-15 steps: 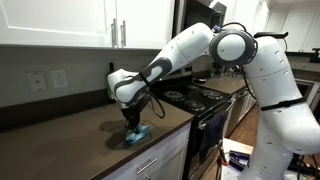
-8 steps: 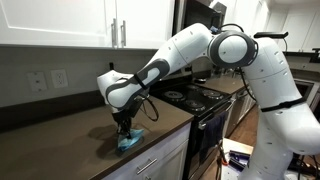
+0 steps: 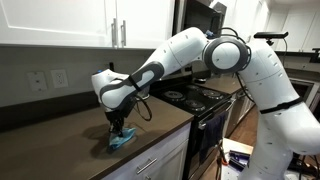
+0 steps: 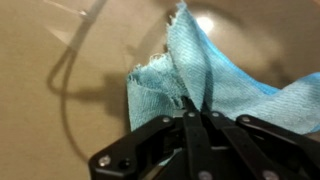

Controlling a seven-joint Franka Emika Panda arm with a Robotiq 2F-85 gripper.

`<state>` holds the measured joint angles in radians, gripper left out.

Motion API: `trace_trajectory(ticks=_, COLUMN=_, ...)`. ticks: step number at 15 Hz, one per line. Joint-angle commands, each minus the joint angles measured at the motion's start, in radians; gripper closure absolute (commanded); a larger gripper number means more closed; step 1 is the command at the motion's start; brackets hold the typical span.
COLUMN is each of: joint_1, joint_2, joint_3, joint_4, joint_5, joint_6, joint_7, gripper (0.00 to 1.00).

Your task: Use the cloth to wipe the counter

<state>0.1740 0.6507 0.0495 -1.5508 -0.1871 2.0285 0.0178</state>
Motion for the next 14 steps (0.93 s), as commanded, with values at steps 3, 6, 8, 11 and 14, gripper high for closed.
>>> trace_trajectory(ticks=3, joint_1=-0.039, joint_2=0.133, joint_3=-0.042, joint_4=0.123, joint_5=0.006, joint_6=0.102, joint_7=0.017, gripper=0.97)
trace_trajectory(ticks=6, joint_1=-0.059, joint_2=0.148, joint_3=-0.074, joint_4=0.152, joint_5=0.003, joint_6=0.129, joint_7=0.043, gripper=0.97)
trace_trajectory(ticks=8, joint_1=-0.074, joint_2=0.153, joint_3=-0.098, joint_4=0.163, joint_5=0.002, joint_6=0.144, joint_7=0.069, gripper=0.97)
trace_trajectory(ticks=11, joint_1=-0.098, joint_2=0.152, joint_3=-0.138, joint_4=0.164, joint_5=0.001, joint_6=0.175, joint_7=0.118, gripper=0.97)
trace_trajectory(ticks=14, joint_1=-0.114, joint_2=0.144, joint_3=-0.190, joint_4=0.150, joint_5=-0.010, joint_6=0.209, joint_7=0.190, gripper=0.97)
